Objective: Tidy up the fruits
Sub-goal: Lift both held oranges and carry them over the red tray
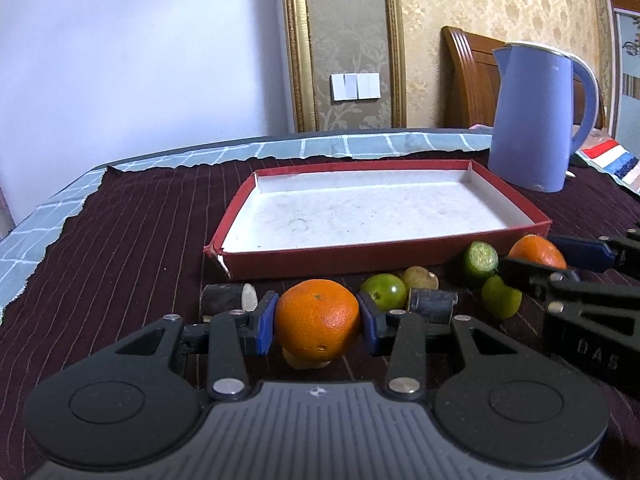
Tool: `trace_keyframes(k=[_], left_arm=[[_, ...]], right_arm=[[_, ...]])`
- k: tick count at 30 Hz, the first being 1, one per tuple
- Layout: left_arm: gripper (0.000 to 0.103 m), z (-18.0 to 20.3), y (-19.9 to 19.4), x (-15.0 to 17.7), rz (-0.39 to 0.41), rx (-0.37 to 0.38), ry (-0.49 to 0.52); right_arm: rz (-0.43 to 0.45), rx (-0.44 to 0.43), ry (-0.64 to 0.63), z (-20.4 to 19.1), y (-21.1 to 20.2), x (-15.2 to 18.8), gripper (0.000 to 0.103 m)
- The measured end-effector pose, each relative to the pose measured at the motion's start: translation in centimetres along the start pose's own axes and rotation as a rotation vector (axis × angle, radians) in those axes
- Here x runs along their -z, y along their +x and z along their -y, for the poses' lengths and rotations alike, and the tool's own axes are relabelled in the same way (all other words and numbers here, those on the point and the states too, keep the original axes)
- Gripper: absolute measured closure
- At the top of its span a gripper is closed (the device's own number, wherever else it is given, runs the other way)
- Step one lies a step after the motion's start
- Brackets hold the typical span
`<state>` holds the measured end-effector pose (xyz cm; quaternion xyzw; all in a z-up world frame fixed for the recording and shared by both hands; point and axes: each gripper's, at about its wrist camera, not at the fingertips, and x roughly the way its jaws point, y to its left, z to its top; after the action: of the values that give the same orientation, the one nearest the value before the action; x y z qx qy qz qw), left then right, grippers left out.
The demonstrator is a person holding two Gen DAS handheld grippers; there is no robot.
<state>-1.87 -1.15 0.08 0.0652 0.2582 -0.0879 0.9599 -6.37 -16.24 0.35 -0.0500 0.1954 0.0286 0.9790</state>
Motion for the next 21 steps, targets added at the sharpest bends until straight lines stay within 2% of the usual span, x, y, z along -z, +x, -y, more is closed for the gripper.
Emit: trace_keyframes(k=[6, 12, 21], left_arm=[[0.062, 0.4, 0.6, -0.9, 0.009, -0.033, -0.032], [0.062, 0.7, 1.4, -2.0, 0.021, -0.060, -0.052], [0.062, 1.3, 2.0, -2.5, 0.025, -0.073, -0.049]], right_arm=[[0.025, 0.042, 0.081, 1.3, 0.5, -1.0, 0.065], [0.013, 0.036, 0.159, 2.4, 1.9, -1.4, 0.065], [0.003, 0.035, 0.182, 2.6, 2.6, -1.4, 0.064]])
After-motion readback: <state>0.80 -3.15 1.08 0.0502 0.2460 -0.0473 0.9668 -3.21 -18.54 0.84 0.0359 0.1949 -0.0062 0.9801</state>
